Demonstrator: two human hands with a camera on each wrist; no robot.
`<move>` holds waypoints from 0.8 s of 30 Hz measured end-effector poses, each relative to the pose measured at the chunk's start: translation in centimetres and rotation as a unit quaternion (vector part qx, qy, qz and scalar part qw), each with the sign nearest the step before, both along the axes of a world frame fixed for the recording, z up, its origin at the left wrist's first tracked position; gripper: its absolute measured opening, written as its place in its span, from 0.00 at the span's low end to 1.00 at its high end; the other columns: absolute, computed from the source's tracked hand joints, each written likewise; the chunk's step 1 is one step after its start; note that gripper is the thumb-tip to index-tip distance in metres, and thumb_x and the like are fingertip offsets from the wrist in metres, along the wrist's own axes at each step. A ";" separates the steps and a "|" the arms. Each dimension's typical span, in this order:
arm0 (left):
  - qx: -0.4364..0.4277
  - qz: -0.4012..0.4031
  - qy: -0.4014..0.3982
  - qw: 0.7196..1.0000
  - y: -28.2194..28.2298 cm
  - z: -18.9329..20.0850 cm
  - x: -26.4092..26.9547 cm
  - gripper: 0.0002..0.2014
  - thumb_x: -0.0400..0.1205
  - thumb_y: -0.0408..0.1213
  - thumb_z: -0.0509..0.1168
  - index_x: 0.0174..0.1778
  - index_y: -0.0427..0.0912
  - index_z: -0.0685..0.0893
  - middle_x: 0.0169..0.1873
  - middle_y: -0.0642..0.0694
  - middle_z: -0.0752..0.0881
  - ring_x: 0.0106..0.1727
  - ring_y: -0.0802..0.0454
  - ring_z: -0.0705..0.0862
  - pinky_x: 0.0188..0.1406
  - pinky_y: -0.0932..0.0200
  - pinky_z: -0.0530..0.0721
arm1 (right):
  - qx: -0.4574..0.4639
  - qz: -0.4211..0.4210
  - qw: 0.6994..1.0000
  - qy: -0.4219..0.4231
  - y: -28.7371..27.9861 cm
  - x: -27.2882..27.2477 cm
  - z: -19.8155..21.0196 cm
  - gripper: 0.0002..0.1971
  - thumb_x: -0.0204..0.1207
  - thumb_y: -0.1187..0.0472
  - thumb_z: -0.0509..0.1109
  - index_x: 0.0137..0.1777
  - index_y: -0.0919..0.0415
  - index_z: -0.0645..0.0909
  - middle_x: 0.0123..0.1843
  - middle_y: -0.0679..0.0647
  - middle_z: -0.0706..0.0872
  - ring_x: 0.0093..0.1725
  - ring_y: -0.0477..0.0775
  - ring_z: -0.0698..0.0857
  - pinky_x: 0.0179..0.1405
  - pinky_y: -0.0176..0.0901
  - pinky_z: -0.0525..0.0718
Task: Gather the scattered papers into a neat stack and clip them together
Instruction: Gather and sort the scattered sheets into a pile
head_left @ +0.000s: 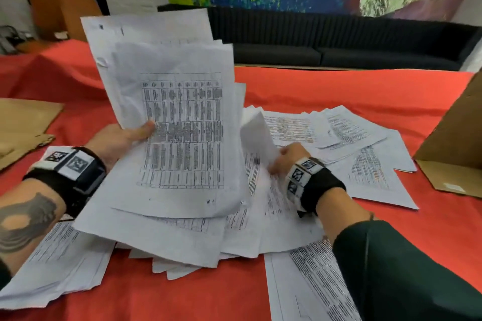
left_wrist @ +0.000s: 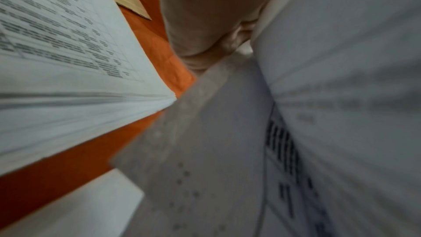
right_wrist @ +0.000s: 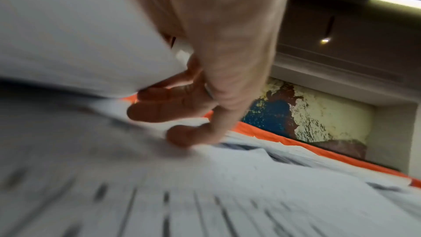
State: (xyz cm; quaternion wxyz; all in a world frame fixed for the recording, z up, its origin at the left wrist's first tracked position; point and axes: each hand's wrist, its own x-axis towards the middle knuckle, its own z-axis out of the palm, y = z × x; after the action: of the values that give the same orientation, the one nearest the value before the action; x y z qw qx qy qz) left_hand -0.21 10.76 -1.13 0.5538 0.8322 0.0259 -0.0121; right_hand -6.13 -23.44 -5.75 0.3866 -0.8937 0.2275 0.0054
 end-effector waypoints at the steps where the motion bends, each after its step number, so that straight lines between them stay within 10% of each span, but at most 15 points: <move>1: -0.033 -0.025 0.014 0.999 -0.5 -0.2 -0.1 0.15 0.83 0.47 0.72 0.49 0.36 0.87 0.36 0.50 0.94 0.26 0.57 0.91 0.21 0.67 0.83 | 0.063 0.007 0.996 -0.058 -0.4 0.0 0.5 0.10 0.69 0.70 0.81 0.49 0.68 0.90 0.34 0.54 0.87 0.32 0.52 0.84 0.32 0.35 0.79; 5: -0.109 -0.105 0.010 0.988 -3.6 0.7 -0.2 0.09 0.81 0.43 0.74 0.51 0.40 0.88 0.39 0.50 0.95 0.33 0.58 0.93 0.30 0.66 0.88 | 0.228 0.036 0.938 -0.259 -1.6 -1.5 4.5 0.11 0.61 0.71 0.82 0.45 0.65 0.90 0.36 0.53 0.92 0.36 0.51 0.90 0.41 0.46 0.89; 11: -0.160 -0.111 -0.094 0.976 -8.7 3.9 -1.4 0.18 0.79 0.50 0.76 0.56 0.40 0.91 0.46 0.49 0.95 0.44 0.56 0.94 0.47 0.60 0.92 | 0.304 0.049 0.902 -0.303 -1.7 -3.8 9.8 0.18 0.73 0.80 0.71 0.62 0.72 0.86 0.58 0.72 0.91 0.55 0.74 0.91 0.57 0.71 0.90; 14: -0.201 -0.064 -0.178 0.961 -10.9 6.1 -2.2 0.30 0.71 0.58 0.81 0.60 0.39 0.90 0.50 0.49 0.95 0.50 0.56 0.94 0.58 0.52 0.92 | 0.335 0.012 0.875 -0.348 -1.7 -4.9 11.7 0.15 0.82 0.57 0.69 0.60 0.67 0.88 0.54 0.64 0.94 0.52 0.63 0.93 0.57 0.69 0.90; 16: -0.179 -0.044 -0.277 0.943 -12.1 8.0 -3.2 0.26 0.76 0.51 0.81 0.64 0.40 0.86 0.50 0.57 0.91 0.47 0.74 0.89 0.54 0.70 0.87 | 0.376 0.047 0.841 -0.385 -1.8 -5.8 13.1 0.27 0.86 0.39 0.61 0.60 0.64 0.86 0.52 0.60 0.94 0.52 0.59 0.93 0.54 0.59 0.92; 18: -0.117 -0.042 -0.365 0.923 -13.1 10.4 -4.2 0.32 0.78 0.50 0.79 0.73 0.37 0.79 0.56 0.58 0.87 0.53 0.80 0.85 0.55 0.78 0.82 | 0.301 0.073 0.832 -0.460 -1.7 -6.0 14.5 0.28 0.82 0.38 0.67 0.65 0.64 0.82 0.59 0.58 0.91 0.58 0.56 0.91 0.60 0.55 0.88; 22: -0.038 -0.046 -0.504 0.862 -13.6 12.5 -4.7 0.59 0.76 0.58 0.78 0.86 0.24 0.52 0.84 0.36 0.67 0.87 0.44 0.67 0.89 0.57 0.60 | 0.133 0.032 0.793 -0.594 -2.1 -5.9 15.4 0.15 0.74 0.64 0.76 0.59 0.63 0.80 0.55 0.61 0.89 0.51 0.52 0.90 0.54 0.53 0.90; 24: 0.004 -0.054 -0.494 0.868 -13.6 11.3 -5.0 0.56 0.79 0.49 0.78 0.87 0.22 0.48 0.85 0.33 0.64 0.86 0.46 0.65 0.83 0.75 0.55 | 0.067 0.020 0.806 -0.588 -1.7 -5.9 14.2 0.12 0.76 0.67 0.74 0.59 0.60 0.80 0.51 0.54 0.89 0.48 0.46 0.89 0.51 0.46 0.90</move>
State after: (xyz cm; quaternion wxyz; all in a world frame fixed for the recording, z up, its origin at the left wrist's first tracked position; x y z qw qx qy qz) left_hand -5.24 -2.87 10.16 0.4897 0.7317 -0.2961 0.3703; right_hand -12.01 -25.19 8.48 0.5050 -0.7019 -0.0621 -0.4985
